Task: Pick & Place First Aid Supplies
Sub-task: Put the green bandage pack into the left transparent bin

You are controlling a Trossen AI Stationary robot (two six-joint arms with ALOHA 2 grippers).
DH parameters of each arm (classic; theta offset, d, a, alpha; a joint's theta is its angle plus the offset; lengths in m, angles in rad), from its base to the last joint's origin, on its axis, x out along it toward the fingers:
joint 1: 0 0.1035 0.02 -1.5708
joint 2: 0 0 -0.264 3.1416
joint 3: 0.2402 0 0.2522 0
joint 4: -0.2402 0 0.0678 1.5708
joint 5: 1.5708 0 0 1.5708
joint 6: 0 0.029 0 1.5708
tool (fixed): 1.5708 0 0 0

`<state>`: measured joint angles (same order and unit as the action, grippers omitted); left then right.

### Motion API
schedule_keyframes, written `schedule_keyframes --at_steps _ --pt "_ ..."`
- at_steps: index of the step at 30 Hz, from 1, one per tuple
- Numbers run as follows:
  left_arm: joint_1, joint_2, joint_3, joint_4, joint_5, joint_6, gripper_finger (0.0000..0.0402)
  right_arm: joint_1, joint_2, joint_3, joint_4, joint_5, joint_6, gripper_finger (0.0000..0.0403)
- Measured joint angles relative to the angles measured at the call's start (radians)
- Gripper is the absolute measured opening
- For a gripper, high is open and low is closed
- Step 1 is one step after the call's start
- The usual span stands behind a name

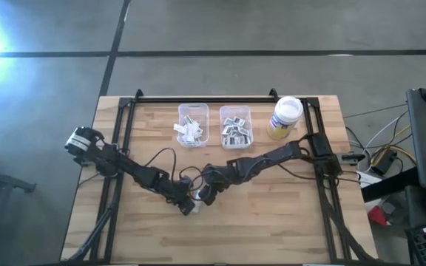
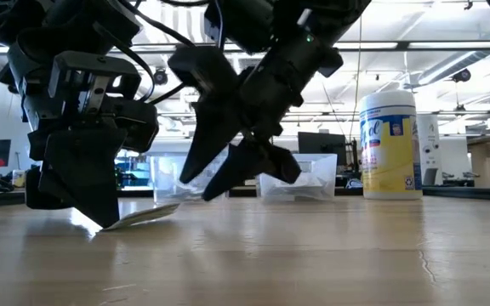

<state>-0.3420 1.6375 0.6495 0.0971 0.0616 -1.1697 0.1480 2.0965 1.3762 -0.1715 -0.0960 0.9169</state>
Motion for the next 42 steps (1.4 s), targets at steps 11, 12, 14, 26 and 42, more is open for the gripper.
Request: schedule_keyframes --at_steps 11,12,14,26,42 --pt "0.0 0.0 0.0 0.001 0.001 0.008 0.0032 -0.017 0.062 0.0 0.102 -0.038 0.023 0.0155" --pt "0.0 0.0 0.0 0.002 0.002 0.008 0.0032 -0.017 0.063 0.0 0.103 -0.044 0.023 0.0155" --pt "0.0 0.0 0.0 0.002 0.003 0.009 0.0032 -0.019 0.063 0.0 0.102 -0.057 0.023 0.0155" --pt "0.0 0.0 0.0 0.004 0.003 0.016 0.0032 -0.017 0.067 0.0 0.129 -0.09 0.017 0.0113" --pt "0.0 -0.001 0.0 0.005 0.005 0.036 0.0033 -0.017 0.067 0.0 0.123 -0.091 -0.089 0.0008"
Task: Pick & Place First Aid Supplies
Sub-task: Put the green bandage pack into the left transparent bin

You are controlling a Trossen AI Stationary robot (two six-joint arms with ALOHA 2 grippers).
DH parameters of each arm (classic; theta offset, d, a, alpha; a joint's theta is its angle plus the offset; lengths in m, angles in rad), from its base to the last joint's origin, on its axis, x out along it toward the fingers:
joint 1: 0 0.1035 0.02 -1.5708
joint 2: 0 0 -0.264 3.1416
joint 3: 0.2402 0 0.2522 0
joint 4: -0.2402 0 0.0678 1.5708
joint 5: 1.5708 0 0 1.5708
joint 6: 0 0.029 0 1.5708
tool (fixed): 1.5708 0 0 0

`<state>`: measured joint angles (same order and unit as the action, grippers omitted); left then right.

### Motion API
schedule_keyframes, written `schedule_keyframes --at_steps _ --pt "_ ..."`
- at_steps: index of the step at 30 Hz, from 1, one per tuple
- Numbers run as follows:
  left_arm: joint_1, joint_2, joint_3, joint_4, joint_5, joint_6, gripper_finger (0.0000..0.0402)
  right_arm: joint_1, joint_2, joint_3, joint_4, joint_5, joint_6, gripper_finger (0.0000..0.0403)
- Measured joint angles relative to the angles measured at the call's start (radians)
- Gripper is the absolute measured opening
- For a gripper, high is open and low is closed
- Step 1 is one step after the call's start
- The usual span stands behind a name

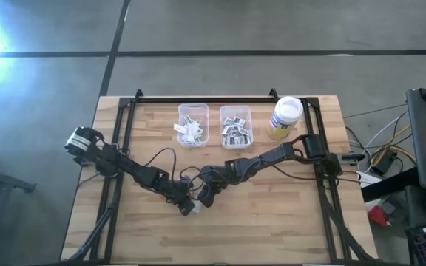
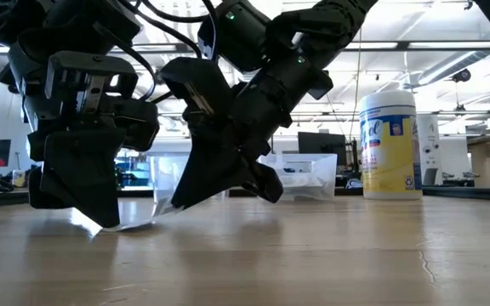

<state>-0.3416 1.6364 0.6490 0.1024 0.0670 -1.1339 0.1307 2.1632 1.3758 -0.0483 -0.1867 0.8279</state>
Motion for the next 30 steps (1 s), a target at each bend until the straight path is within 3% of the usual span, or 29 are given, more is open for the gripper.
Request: schedule_keyframes --at_steps 6,18,30 --pt "0.002 -0.025 -0.002 -0.013 0.015 0.01 0.0053 0.0 -0.006 0.0 -0.026 0.001 -0.034 0.0008" --pt "0.004 -0.124 -0.003 -0.058 0.079 0.141 0.0144 0.0 -0.044 0.0 -0.135 0.005 -0.096 0.0008" --pt "0.006 -0.324 -0.002 -0.232 0.017 0.274 0.0149 0.0 -0.145 0.0 -0.221 0.114 -0.171 0.0008"
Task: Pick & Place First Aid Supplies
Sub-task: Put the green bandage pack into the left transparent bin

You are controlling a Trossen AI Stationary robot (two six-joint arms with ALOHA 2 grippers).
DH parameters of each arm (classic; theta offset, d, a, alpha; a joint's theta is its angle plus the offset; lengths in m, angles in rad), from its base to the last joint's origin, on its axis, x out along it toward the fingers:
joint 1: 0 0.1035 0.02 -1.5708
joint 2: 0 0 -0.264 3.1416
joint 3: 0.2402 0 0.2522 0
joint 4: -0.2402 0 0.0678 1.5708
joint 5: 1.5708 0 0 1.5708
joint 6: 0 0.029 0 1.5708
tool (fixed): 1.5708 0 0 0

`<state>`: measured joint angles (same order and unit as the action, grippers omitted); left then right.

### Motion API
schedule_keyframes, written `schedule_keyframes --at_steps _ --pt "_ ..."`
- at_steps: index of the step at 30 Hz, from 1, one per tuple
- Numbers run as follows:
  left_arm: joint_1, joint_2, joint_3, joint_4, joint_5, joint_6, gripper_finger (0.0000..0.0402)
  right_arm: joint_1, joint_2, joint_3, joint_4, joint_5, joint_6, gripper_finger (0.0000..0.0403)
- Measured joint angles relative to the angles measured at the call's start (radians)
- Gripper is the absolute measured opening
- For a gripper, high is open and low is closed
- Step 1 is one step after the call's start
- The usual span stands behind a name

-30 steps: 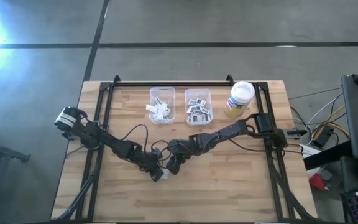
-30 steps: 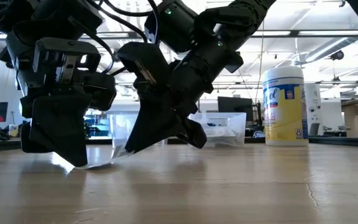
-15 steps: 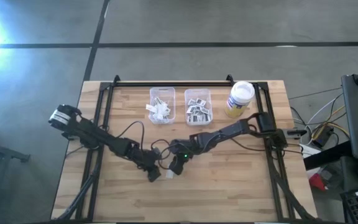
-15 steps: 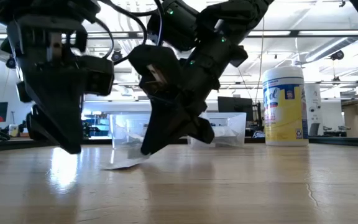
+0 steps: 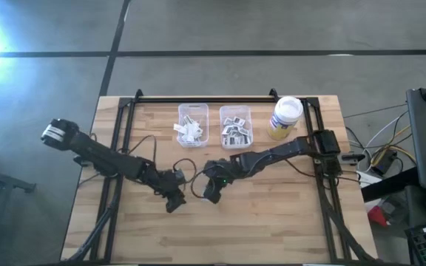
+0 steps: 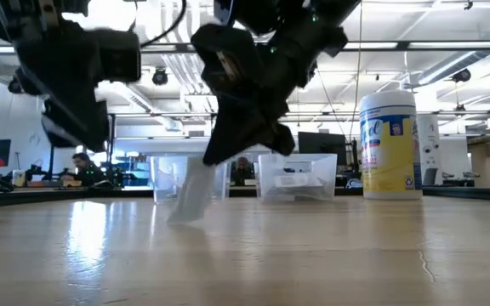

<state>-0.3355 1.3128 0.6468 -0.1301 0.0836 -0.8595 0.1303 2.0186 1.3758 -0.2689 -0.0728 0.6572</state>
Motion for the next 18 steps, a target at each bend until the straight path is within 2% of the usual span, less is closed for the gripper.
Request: schedule_keyframes --at_steps 12,18 --pt "-0.006 -0.217 -0.047 -0.019 -0.14 0.087 0.0149 -0.008 -0.154 0.0 -0.024 0.184 -0.125 0.0008" --pt "-0.007 -0.3 -0.16 0.108 -0.172 0.088 0.0149 -0.033 -0.209 0.001 0.003 0.241 -0.201 0.0008"
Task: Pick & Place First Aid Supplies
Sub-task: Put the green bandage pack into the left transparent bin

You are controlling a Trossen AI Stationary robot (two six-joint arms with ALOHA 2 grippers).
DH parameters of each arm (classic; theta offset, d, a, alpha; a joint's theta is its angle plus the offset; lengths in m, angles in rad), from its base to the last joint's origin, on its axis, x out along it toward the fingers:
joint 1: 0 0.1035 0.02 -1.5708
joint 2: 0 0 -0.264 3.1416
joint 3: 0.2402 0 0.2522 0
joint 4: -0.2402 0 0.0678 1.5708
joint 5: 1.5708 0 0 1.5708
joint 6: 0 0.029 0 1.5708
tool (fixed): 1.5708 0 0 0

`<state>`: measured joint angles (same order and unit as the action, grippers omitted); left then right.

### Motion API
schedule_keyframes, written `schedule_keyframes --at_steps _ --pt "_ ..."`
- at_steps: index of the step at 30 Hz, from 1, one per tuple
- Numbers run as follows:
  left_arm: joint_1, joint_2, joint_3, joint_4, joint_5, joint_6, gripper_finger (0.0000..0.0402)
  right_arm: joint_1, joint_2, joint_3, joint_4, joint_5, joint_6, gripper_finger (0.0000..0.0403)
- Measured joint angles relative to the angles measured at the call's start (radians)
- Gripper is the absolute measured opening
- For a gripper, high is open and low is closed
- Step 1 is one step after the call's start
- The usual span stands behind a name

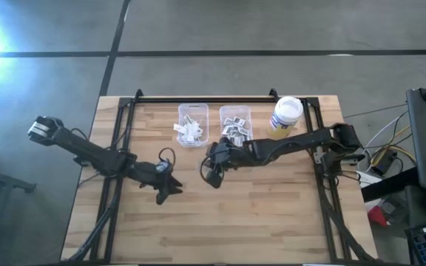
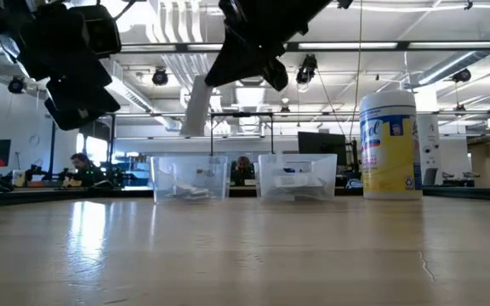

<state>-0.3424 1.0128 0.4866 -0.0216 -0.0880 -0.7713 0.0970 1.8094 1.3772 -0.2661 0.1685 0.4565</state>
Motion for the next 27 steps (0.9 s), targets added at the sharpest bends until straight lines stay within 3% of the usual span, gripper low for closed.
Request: schedule_keyframes --at_steps 12,17,23,27 --pt "-0.001 -0.088 -0.201 0.472 0.002 0.17 0.0149 -0.077 -0.01 0.002 0.212 0.089 -0.143 0.0008" --pt "-0.001 -0.108 -0.214 0.5 0.009 0.217 0.0149 -0.102 -0.01 0.002 0.27 0.136 -0.199 0.0008" --pt "-0.001 -0.117 -0.214 0.499 0.011 0.227 0.0149 -0.106 -0.009 -0.004 0.319 0.306 -0.335 0.0008" --pt "-0.001 -0.116 -0.214 0.5 0.011 0.227 0.0149 -0.107 -0.009 -0.024 0.39 0.345 -0.427 0.0008"
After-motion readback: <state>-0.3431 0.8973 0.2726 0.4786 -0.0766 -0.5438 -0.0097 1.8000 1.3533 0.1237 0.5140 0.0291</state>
